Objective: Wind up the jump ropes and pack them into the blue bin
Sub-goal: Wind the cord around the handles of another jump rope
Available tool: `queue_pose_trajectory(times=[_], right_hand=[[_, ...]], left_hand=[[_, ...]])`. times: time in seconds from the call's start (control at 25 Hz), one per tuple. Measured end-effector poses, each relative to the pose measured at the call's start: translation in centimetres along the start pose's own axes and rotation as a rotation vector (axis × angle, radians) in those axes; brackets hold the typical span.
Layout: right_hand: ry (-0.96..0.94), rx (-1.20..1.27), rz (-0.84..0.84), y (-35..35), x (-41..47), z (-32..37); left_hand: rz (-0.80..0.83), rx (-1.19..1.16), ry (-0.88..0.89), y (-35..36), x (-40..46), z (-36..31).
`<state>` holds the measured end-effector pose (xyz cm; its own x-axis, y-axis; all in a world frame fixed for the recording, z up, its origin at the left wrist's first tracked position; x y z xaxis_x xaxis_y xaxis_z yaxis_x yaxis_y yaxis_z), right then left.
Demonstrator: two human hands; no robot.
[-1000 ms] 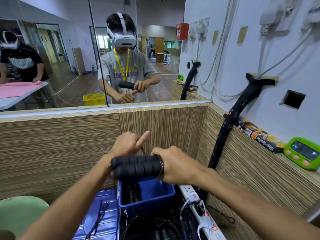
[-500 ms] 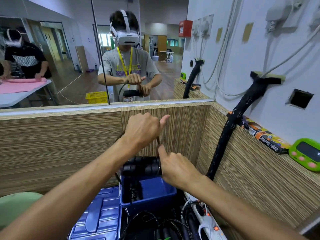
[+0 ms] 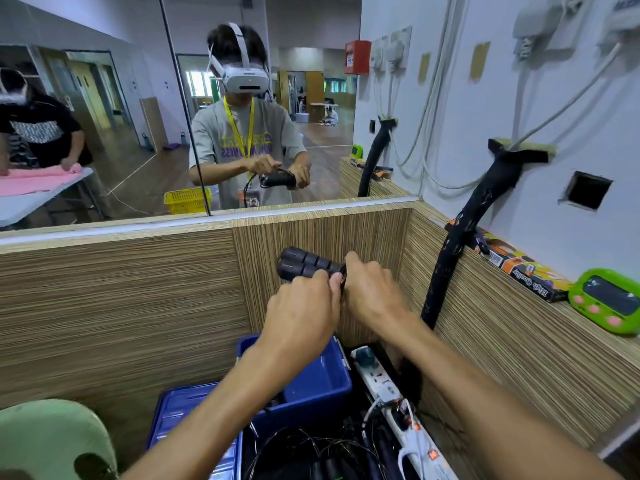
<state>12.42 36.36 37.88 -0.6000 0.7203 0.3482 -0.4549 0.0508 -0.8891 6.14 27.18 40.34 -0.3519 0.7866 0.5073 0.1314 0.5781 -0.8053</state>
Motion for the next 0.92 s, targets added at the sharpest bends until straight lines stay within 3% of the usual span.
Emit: queue_pose_trajectory(times=[0.16,0.44,0.56,0.6,0.72,0.92], right_hand=[[0.02,-0.029,-0.047,-0.4,1.1,-0.4],[0.027,-0.024,-0.039,0.7,1.2,0.2],[0.064,0.025,-0.011,0.7,1.2,0.4],[0.08,0.06,-0.011,0.4,1.1,0.4],[0.054,0.12,0.015,0.3,0.6,1.0],[-0.033,0.15,0.086,0.7,-0.9,2.2]], left_hand=[[0.002,-0.371,-0.158,2.0,-2.7,1.2],[0.054,-0.671,-0.265,3.0,-3.8,1.4],[0.21,-1.199,-0.629,7.2,-5.6,2.9],[0.254,-1.271,-0.711,8.8,-6.5,3.4],[0.221,-1.105,-0.754,11.2,-7.2,6.3],[0.073,-0.897,-0.511,10.3,-2.5,9.4]])
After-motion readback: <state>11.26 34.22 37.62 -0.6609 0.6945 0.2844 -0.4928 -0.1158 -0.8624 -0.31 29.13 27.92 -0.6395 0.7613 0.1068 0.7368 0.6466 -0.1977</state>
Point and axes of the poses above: each hand's wrist, its own x-axis towards the middle knuckle, its own y-axis out of the palm, z = x × y, the point moved 9 cm from there along x, towards the middle knuckle, and after that the axes turned 2 degrees about -z, right-handed, at the moved point
